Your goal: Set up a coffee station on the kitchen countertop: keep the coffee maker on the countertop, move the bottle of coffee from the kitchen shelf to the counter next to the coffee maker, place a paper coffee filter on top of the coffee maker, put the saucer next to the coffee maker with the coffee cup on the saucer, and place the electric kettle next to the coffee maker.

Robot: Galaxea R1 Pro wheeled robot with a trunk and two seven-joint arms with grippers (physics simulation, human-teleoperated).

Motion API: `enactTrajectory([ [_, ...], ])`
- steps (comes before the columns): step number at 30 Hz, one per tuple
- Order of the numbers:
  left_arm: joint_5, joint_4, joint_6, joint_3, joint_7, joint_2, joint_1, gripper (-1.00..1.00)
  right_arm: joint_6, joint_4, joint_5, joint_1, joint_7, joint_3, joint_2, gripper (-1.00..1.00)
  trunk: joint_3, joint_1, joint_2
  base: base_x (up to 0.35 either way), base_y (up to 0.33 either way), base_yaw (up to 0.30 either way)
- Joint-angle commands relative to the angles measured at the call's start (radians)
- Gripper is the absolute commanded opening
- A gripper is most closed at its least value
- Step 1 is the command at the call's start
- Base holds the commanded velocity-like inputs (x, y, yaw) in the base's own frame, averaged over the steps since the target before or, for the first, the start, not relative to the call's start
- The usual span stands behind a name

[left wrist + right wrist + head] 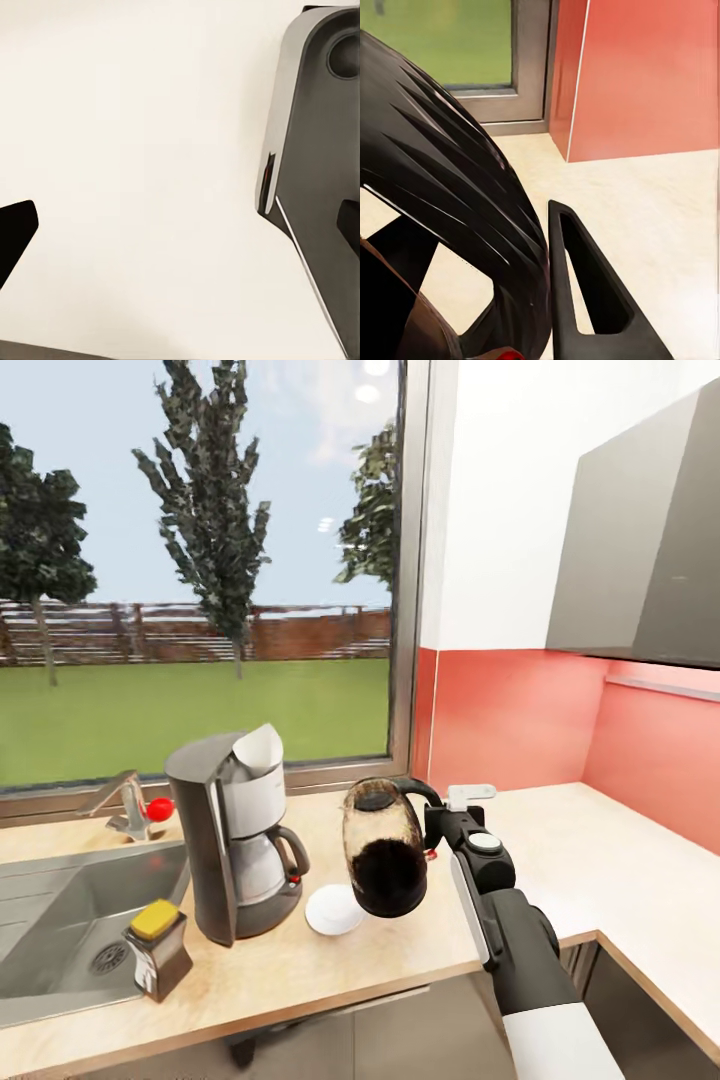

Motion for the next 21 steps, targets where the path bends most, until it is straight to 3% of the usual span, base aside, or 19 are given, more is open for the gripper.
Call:
enactTrajectory([
  [1, 0.008, -0.002, 0.0, -0.003, 0.002, 0.0, 0.001, 1.0, 0.006, -0.001, 0.008, 0.0, 0.0, 0.001, 0.0, -1.0, 0.0, 0.0, -0.001, 0.0, -0.152, 0.048],
  [8, 0.008, -0.004, 0.0, -0.002, 0.002, 0.0, 0.001, 1.0, 0.001, 0.011, 0.008, 0.0, 0.0, -0.006, 0.0, -1.0, -0.008, 0.0, -0.001, 0.0, -0.019, 0.006],
  [10, 0.008, -0.004, 0.0, -0.002, 0.002, 0.0, 0.001, 1.0, -0.02, 0.03, 0.007, 0.0, 0.0, -0.038, 0.0, -1.0, -0.012, 0.0, -0.001, 0.0, 0.0, 0.002],
  [12, 0.008, -0.004, 0.0, -0.002, 0.002, 0.0, 0.001, 1.0, -0.081, 0.069, -0.004, 0.0, 0.0, -0.109, 0.0, -1.0, -0.015, 0.0, -0.001, 0.0, 0.0, 0.037],
  [14, 0.008, -0.004, 0.0, -0.002, 0.002, 0.0, 0.001, 1.0, -0.129, 0.093, -0.062, 0.0, -0.001, -0.14, 0.0, -1.0, -0.018, 0.0, -0.001, 0.0, 0.0, 0.074],
  [18, 0.008, -0.004, 0.0, -0.002, 0.002, 0.0, 0.001, 1.0, -0.17, 0.107, -0.239, 0.0, -0.035, -0.156, 0.0, -1.0, -0.024, 0.0, -0.001, 0.0, 0.0, 0.108],
  [21, 0.008, -0.004, 0.0, -0.002, 0.001, 0.0, 0.001, 1.0, -0.189, 0.111, -0.28, 0.0, -0.149, -0.156, 0.0, -1.0, -0.026, 0.0, -0.001, 0.0, 0.0, 0.053],
])
